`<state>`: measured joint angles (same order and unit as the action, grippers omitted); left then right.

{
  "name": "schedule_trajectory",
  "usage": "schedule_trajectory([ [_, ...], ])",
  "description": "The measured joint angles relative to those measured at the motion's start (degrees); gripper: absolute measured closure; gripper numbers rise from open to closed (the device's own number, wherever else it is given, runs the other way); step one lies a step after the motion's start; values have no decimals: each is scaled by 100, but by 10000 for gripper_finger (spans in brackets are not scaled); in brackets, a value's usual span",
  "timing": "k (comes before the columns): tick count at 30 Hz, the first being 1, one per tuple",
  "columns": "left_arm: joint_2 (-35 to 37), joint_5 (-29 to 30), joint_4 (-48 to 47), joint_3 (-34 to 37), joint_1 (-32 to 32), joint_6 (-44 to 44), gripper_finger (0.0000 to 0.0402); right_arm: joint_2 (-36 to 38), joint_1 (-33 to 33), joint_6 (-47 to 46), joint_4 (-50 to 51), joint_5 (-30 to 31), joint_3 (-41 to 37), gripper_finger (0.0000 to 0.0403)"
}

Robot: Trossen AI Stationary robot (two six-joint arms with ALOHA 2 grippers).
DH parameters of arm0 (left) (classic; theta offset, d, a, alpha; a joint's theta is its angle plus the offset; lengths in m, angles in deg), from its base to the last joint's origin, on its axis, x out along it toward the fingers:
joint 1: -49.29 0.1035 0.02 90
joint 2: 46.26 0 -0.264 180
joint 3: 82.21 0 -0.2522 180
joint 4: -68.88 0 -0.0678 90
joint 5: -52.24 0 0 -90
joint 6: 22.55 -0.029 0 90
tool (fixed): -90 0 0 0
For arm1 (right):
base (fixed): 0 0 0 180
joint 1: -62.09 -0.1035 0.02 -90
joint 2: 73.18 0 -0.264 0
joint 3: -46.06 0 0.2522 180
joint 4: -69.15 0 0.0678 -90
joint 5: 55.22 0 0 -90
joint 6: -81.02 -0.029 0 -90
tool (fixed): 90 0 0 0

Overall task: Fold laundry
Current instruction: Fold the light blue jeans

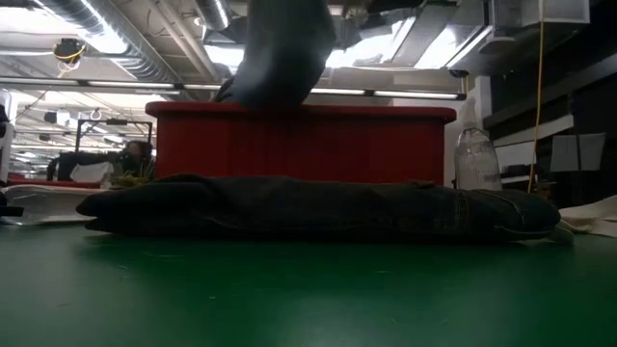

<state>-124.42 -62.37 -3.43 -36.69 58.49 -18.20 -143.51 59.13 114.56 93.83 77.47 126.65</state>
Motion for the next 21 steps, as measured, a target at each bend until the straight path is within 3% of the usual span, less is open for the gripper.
schedule_trajectory([
  [4, -27, 616, -555, 248, -330, -334, 351, 0, -2, 0, -2, -130, 0, 203],
  [11, -23, 1847, -513, 897, -589, -526, 295, 0, 0, 0, -7, -284, 0, 203],
  [16, -31, 2687, -541, 1263, -533, -856, 256, 0, 0, -152, -11, -894, 0, 203],
  [21, -23, 3550, -555, 1413, -258, -998, 239, -270, -1, -892, -16, -1822, 2, 203],
])
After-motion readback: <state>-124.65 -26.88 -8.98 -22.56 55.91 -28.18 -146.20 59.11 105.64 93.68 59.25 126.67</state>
